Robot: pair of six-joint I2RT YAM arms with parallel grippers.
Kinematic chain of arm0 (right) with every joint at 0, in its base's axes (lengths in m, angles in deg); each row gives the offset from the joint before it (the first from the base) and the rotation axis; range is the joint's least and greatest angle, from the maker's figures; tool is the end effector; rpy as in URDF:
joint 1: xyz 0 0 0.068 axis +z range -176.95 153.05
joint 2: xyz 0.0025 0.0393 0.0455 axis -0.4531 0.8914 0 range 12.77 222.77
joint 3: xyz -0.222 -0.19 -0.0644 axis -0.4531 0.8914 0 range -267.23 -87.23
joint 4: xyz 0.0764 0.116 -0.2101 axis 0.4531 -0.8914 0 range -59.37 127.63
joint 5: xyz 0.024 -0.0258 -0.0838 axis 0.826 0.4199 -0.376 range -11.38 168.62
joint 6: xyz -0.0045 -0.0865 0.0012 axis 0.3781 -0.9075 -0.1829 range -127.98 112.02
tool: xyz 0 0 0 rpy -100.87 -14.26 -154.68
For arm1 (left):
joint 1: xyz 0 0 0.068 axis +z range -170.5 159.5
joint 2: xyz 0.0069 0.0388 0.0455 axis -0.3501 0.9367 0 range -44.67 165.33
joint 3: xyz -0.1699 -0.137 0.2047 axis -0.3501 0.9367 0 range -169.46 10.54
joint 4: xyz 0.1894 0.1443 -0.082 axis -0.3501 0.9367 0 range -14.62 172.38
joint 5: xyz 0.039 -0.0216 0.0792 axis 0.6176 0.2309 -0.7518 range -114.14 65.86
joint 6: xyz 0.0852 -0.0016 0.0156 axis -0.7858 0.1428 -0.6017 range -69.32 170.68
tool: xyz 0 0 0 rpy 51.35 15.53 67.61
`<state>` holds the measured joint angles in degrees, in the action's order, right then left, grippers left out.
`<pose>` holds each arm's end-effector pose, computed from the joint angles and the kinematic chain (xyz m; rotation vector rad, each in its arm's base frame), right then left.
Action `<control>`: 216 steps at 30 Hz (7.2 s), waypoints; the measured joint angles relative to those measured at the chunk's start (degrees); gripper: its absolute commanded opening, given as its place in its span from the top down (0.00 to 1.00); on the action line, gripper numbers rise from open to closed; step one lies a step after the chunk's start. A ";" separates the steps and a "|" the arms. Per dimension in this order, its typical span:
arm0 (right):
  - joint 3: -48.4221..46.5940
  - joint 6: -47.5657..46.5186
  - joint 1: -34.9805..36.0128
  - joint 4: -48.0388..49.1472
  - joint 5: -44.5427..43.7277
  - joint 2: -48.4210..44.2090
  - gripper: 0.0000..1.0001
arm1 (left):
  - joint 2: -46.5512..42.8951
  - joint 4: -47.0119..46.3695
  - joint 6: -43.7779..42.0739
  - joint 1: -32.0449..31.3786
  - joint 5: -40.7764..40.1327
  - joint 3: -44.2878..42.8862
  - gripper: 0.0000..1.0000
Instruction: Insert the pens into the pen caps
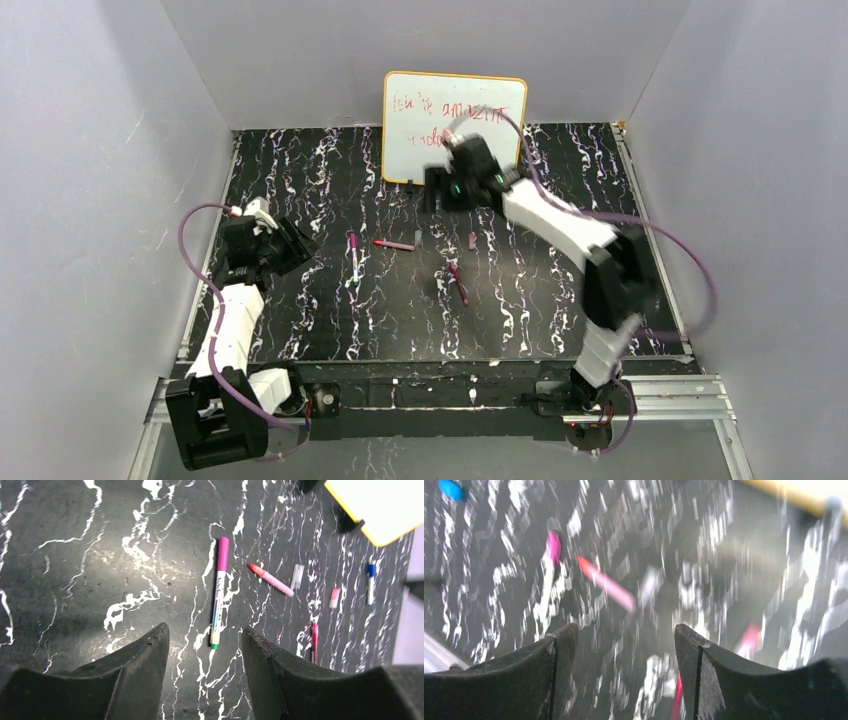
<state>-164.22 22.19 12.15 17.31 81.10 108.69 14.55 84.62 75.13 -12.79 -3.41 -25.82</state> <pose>0.3146 0.2600 0.2885 -0.2070 2.3406 0.6751 0.2354 0.0045 0.2504 -0.3828 2.1063 -0.5569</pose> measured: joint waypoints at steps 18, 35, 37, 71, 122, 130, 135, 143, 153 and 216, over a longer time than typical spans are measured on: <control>-39.08 -48.00 1.53 -6.47 19.67 33.14 0.33 | 0.52 -1.62 3.41 5.25 3.93 2.95 0.46; -27.69 -52.74 8.02 -1.88 15.80 33.11 0.54 | 0.52 -2.40 3.23 5.25 4.90 2.99 0.46; -26.86 -52.98 8.55 -0.87 14.19 33.07 0.55 | 0.52 -2.40 3.23 5.25 5.05 2.99 0.46; -23.76 -53.05 12.20 2.14 7.45 33.07 0.64 | 0.52 -2.78 3.23 5.25 5.64 2.99 0.47; 11.04 -9.68 7.06 45.35 8.57 -10.95 0.79 | -11.28 -42.88 17.03 -5.01 29.14 12.22 0.54; 15.19 1.07 7.58 52.63 12.09 -12.02 0.79 | -10.32 -46.97 15.21 -11.74 31.15 8.09 0.52; 15.21 3.78 7.80 55.39 12.76 -12.02 0.79 | -9.33 -47.45 14.93 -13.42 31.10 7.10 0.52; 15.21 6.78 8.59 58.99 12.96 -11.98 0.79 | -7.30 -47.63 14.43 -16.50 30.73 6.16 0.52; 15.21 7.10 11.65 60.30 12.66 -10.54 0.80 | -6.19 -47.76 13.84 -19.39 30.10 4.85 0.52; 17.81 6.97 12.02 68.37 10.95 -6.25 0.81 | -5.16 -63.30 27.61 -22.12 24.00 10.49 0.59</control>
<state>-146.41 29.16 24.17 85.68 92.05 102.44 9.40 21.32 102.73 -34.91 20.59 -15.33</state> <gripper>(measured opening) 0.196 0.493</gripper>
